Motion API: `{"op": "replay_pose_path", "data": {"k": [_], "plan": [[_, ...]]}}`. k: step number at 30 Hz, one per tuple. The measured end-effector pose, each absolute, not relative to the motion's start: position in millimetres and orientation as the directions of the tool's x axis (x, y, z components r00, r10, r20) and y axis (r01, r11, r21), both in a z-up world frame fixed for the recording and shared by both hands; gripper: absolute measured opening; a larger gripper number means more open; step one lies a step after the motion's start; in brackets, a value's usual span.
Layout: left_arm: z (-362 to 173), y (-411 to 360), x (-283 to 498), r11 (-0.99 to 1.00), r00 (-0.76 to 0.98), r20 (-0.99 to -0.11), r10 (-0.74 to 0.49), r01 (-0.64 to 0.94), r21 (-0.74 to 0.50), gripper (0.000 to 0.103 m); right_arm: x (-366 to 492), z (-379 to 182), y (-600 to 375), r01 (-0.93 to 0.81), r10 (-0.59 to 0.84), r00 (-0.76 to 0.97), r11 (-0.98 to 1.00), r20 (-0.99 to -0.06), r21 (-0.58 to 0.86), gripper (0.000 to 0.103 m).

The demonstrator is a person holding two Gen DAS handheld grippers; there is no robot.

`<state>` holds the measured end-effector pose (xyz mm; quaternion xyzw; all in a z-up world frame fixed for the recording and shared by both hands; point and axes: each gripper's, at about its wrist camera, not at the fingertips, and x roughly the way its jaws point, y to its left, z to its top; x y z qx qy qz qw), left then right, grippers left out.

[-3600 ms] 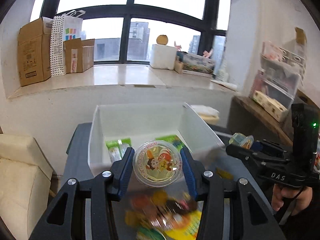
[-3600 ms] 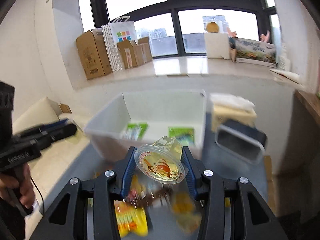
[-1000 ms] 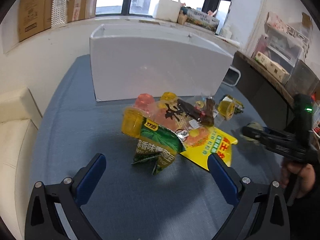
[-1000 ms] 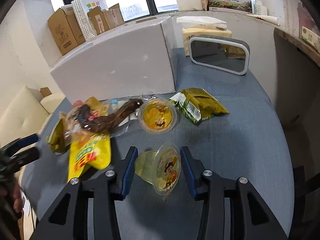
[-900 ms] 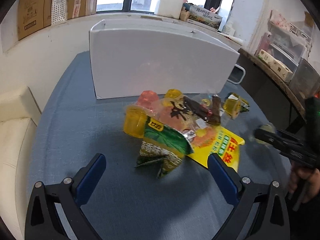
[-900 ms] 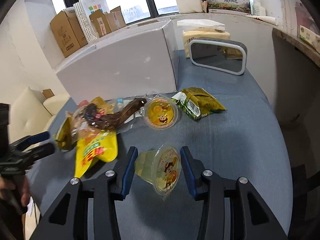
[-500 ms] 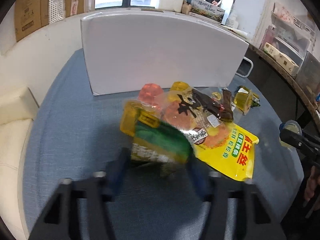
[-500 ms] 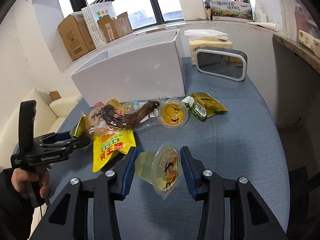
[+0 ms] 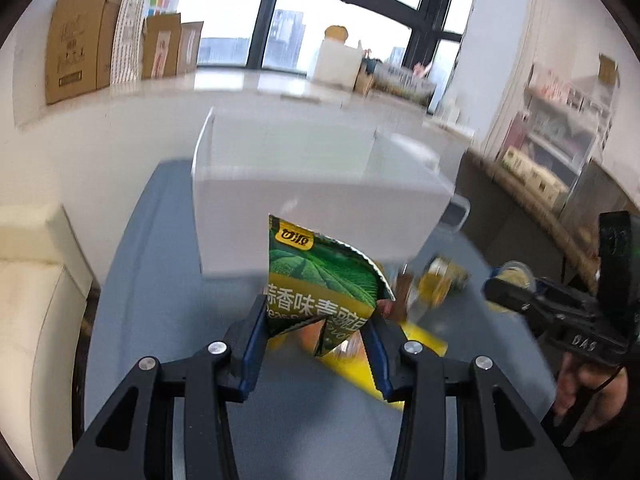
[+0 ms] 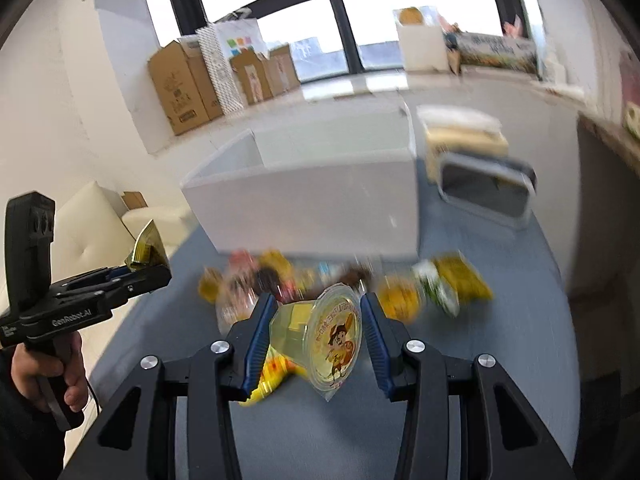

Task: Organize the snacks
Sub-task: 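Place the seaweed pack in the box with the left tool while the right tool places its jelly cup, then grasp the yellow spicy-snack pouch with the right tool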

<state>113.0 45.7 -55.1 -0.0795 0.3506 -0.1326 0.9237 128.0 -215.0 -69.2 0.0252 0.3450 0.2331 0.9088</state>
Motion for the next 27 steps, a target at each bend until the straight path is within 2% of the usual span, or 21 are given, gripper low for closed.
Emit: {"op": "replay_pose_path", "data": {"k": [5,10,16,17,19,20,21,22,24,27], "plan": [[-14,39,156,0.95,0.754,-0.579,-0.309,0.215,-0.227,0.049,165,-27,-191,-0.456,0.466,0.692,0.874,-0.552,0.166,0.048],[3,39,221,0.96,0.758,-0.591,-0.277,0.188,-0.208,0.049,224,-7,-171,-0.459,0.473,0.705,0.872,-0.529,0.167,0.048],[-12,37,276,0.967,0.728,-0.637,-0.252,0.157,-0.203,0.049,295,-24,-158,-0.418,0.436,0.676,0.891,-0.594,0.178,0.048],[-17,37,278,0.968,0.721,-0.647,-0.248,0.155,-0.198,0.05,300,-26,-159,-0.413,0.431,0.676,0.893,-0.597,0.177,0.048],[-25,37,286,0.97,0.7,-0.673,-0.24,0.154,-0.186,0.062,308,-32,-162,-0.405,0.426,0.672,0.896,-0.606,0.181,0.049],[-29,37,288,0.975,0.696,-0.684,-0.219,0.142,-0.168,0.081,312,-35,-164,-0.395,0.425,0.668,0.898,-0.611,0.193,0.065],[-32,39,287,0.981,0.707,-0.681,-0.191,0.123,-0.148,0.097,315,-39,-166,-0.385,0.427,0.66,0.899,-0.618,0.21,0.092],[-34,41,283,0.984,0.718,-0.672,-0.179,0.114,-0.14,0.102,316,-39,-169,-0.375,0.421,0.667,0.903,-0.614,0.212,0.1],[-38,43,282,0.982,0.723,-0.666,-0.187,0.116,-0.149,0.103,314,-41,-174,-0.376,0.424,0.691,0.903,-0.585,0.209,0.102],[-43,46,286,0.98,0.688,-0.698,-0.199,0.117,-0.163,0.103,313,-43,-176,-0.376,0.412,0.687,0.906,-0.599,0.193,0.102]]}}
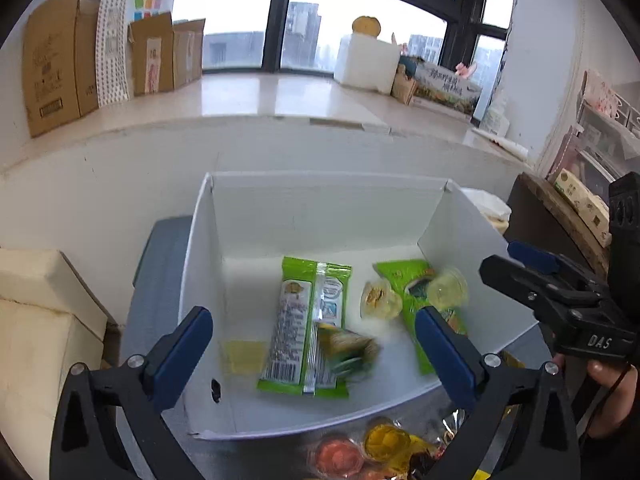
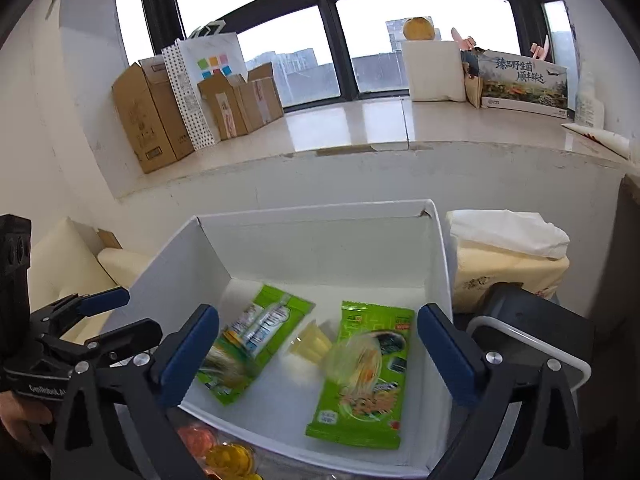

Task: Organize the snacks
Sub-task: 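Grasp the yellow spicy-snack pouch with the right tool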

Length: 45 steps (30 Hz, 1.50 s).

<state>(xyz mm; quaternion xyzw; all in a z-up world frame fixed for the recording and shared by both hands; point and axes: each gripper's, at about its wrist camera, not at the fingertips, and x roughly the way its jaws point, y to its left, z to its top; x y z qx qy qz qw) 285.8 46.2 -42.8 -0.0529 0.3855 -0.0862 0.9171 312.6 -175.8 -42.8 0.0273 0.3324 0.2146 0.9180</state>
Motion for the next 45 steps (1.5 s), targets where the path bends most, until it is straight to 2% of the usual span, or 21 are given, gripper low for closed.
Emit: {"op": "replay_pose_path", "data": {"k": [5,13,16,19,26,35,45], "plan": [[-39,48,274,0.977,0.699,-0.685,-0.208,0.116,-0.178,0.103,290,-33,-182,-0.407,0.441,0.69,0.892,-0.574,0.196,0.103],[-32,44,211,0.976,0.734,-0.644,-0.216,0.148,-0.159,0.103,212,-36,-200,-0.444,0.5,0.664,0.862,-0.556,0.245,0.103],[-32,39,181,0.977,0.735,-0.644,-0.212,0.153,-0.147,0.103,184,-44,-202,-0.458,0.499,0.66,0.86,-0.562,0.226,0.103],[-34,41,149,0.971,0.743,-0.628,-0.232,0.144,-0.189,0.103,161,-53,-203,-0.467,0.487,0.651,0.862,-0.582,0.198,0.103],[-74,37,68,0.964,0.711,-0.66,-0.244,0.107,-0.242,0.103,112,-89,-190,-0.524,0.471,0.625,0.844,-0.623,0.113,0.103],[-89,36,32,0.962,0.685,-0.684,-0.253,0.101,-0.255,0.103,119,-128,-160,-0.523,0.468,0.529,0.837,-0.708,0.161,0.103],[-92,43,30,0.963,0.681,-0.69,-0.244,0.088,-0.254,0.103,140,-154,-151,-0.508,0.404,0.485,0.852,-0.776,0.126,0.103]]}}
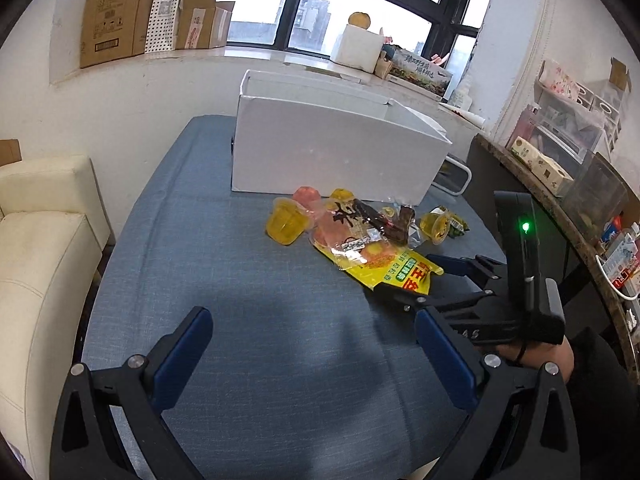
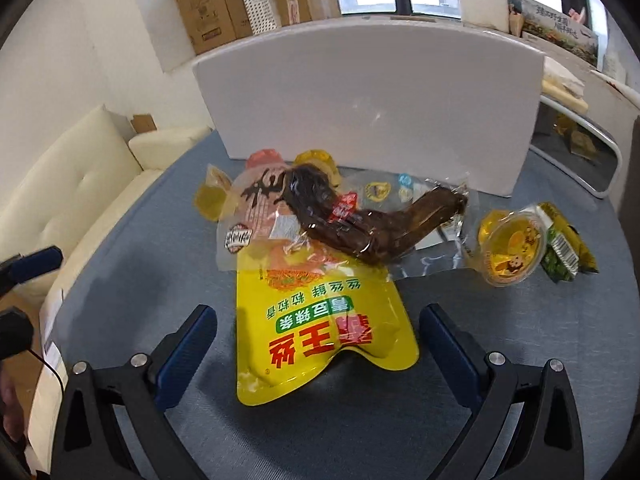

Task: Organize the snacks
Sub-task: 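Grasp the yellow spicy-snack pouch with the right tool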

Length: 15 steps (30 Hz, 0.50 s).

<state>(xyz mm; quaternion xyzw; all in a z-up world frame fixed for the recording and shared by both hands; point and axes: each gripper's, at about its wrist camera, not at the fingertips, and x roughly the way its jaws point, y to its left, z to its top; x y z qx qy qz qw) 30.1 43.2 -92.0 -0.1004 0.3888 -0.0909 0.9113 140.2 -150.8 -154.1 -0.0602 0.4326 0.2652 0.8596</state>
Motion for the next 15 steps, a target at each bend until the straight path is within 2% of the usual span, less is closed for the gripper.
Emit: {"op": "replay_pose_path", "data": {"k": [1,3,7,8,15], "plan": [[-93,44,31,0.965,0.679,-0.694,-0.239,0.085,-0.25,0.103,139,-155,-147,-0.512,0.387,0.492,0.853,-0.779,0.101,0.103],[-95,46,31,0.965,0.676,-0.698,-0.236,0.081,-0.248,0.103,135,-154,-140,-0.53,0.368,0.501,0.846,-0.783,0.058,0.087],[-98,48,32,0.966,0.672,-0.704,-0.23,0.073,-0.246,0.103,132,-154,-137,-0.536,0.351,0.515,0.844,-0.782,0.026,0.081],[-99,49,32,0.967,0.671,-0.706,-0.228,0.071,-0.245,0.103,131,-153,-138,-0.539,0.364,0.515,0.841,-0.776,0.037,0.072],[-101,49,39,0.969,0.665,-0.712,-0.227,0.078,-0.235,0.103,112,-149,-150,-0.557,0.383,0.5,0.829,-0.776,0.05,0.064]]}}
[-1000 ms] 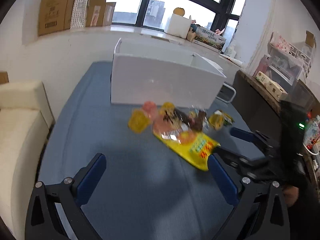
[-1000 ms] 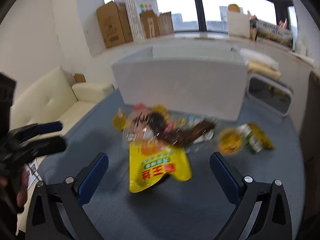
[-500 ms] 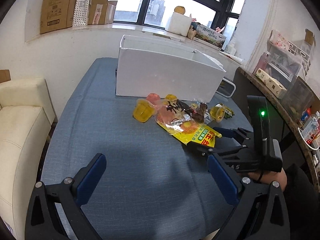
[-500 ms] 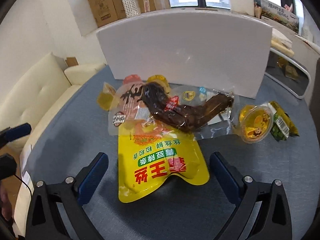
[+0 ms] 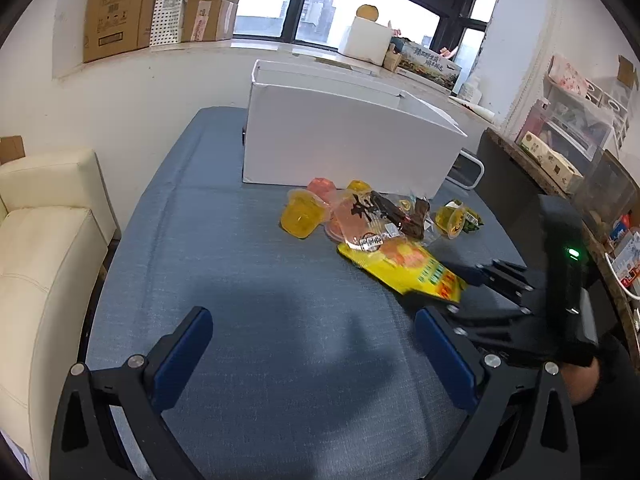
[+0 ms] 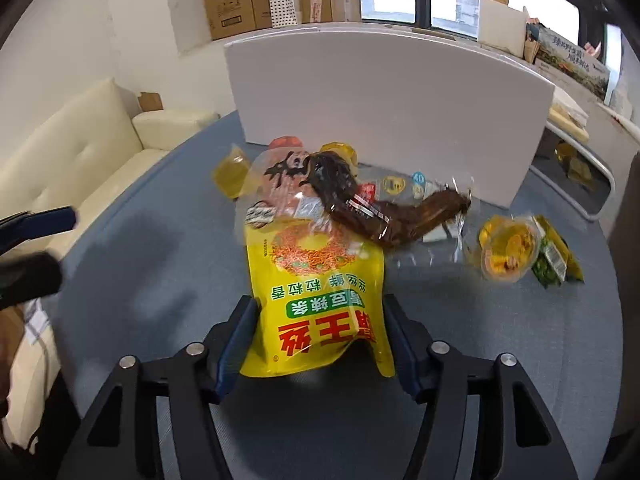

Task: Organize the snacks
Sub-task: 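Grasp the yellow spicy-snack pouch with the right tool, then grasp the yellow square jelly cup with the left tool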

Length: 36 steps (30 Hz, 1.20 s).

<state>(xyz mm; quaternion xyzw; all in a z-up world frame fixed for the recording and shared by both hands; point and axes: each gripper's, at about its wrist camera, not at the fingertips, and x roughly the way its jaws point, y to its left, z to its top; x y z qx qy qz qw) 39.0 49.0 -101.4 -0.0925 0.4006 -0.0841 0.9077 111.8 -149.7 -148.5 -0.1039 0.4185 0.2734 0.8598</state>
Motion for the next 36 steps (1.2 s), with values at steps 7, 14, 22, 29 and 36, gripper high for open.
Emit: {"op": "replay_pose_path", "data": {"k": [7,14,22,29,36], "plan": [[-105,45,72,0.974,0.662,-0.716,-0.221,0.12,-0.19,0.103,72,-135,-184,-0.555,0.398,0.496,0.829,-0.772,0.071,0.062],[-120,49,134,0.981,0.641,-0.744,-0.187,0.088,-0.171,0.103,40,-119,-218,-0.504,0.4,0.532,0.858,-0.746,0.101,0.061],[-139,45,171,0.977,0.611,-0.763,-0.211,0.124,-0.171,0.088,41,-114,-224,-0.477,0.394,0.56,0.872,-0.729,0.105,0.061],[-141,45,165,0.974,0.593,-0.773,-0.225,0.139,-0.177,0.049,37,-113,-222,-0.482,0.407,0.557,0.869,-0.724,0.117,0.061],[-108,55,126,0.969,0.668,-0.704,-0.239,0.124,-0.212,0.049,43,-103,-217,-0.485,0.422,0.576,0.866,-0.7,0.123,0.061]]}}
